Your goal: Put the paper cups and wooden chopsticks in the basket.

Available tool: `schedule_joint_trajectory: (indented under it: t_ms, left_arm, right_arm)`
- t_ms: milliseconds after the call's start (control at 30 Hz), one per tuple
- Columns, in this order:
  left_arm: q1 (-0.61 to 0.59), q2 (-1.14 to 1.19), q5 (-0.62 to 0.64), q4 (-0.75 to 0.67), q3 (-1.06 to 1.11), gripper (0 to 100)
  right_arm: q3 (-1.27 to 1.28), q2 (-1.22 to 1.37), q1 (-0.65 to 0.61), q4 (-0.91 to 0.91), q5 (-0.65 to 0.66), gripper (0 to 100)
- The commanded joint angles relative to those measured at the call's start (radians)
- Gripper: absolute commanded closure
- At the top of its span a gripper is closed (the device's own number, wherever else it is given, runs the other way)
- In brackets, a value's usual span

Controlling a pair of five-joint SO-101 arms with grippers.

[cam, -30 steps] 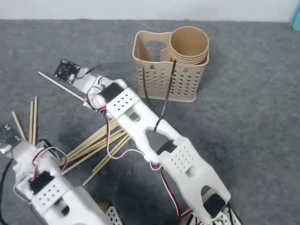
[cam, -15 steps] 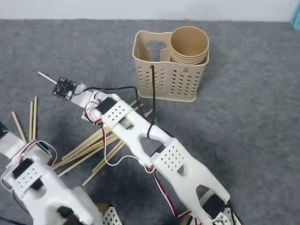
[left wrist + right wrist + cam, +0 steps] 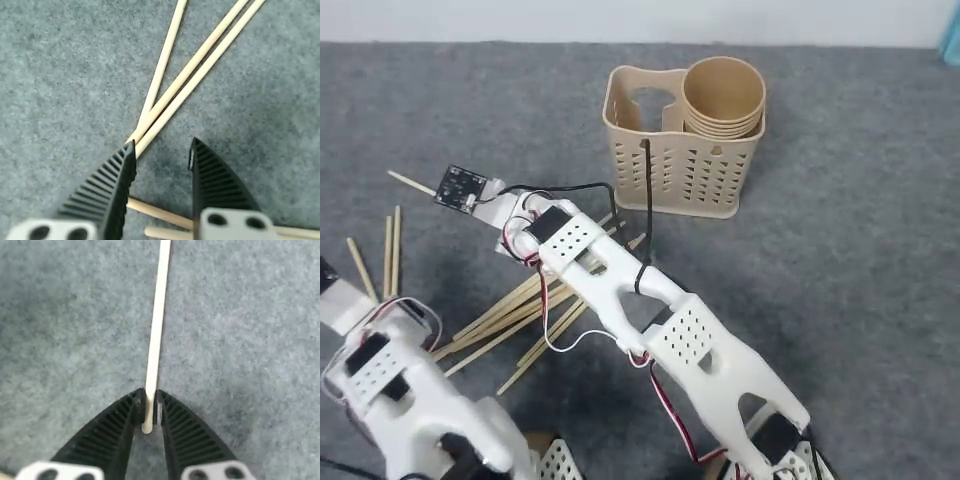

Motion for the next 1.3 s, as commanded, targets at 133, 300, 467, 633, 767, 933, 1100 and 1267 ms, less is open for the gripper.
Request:
schedule_joint_trajectory:
  t_ms: [133,300,467,633,767,933,1100,1267]
  left_arm:
    - [-0.008,0.000,0.009,0.017,-0.044,83]
    - [-0.002,0.000,0.009,0.071,-0.065,83]
    - [-0.002,0.002,0.009,-0.003,-0.047,83]
    - [-0.005,0.006,0.009,-0.009,-0.045,83]
    - [-0.005,0.008,0.009,-0.009,-0.045,83]
    - [-0.003,0.008,0.009,-0.009,-0.045,83]
    - [-0.003,0.008,0.009,-0.009,-0.045,83]
    - [-0.003,0.008,0.009,-0.009,-0.045,83]
  right_arm:
    - [-0.123,-0.104,0.015,0.312,0.015,99.1]
    - [-0.269,-0.196,0.059,0.654,0.014,99.1]
    - [-0.453,-0.265,0.107,0.955,0.015,99.1]
    - [-0.299,-0.440,0.232,0.957,-0.055,99.1]
    - [0.041,-0.702,0.275,0.955,-0.035,99.1]
    - [0.500,-1.066,0.291,0.944,0.037,99.1]
    - [0.990,-1.388,0.380,0.846,0.109,99.1]
    - [1.444,-1.699,0.504,0.728,0.261,99.1]
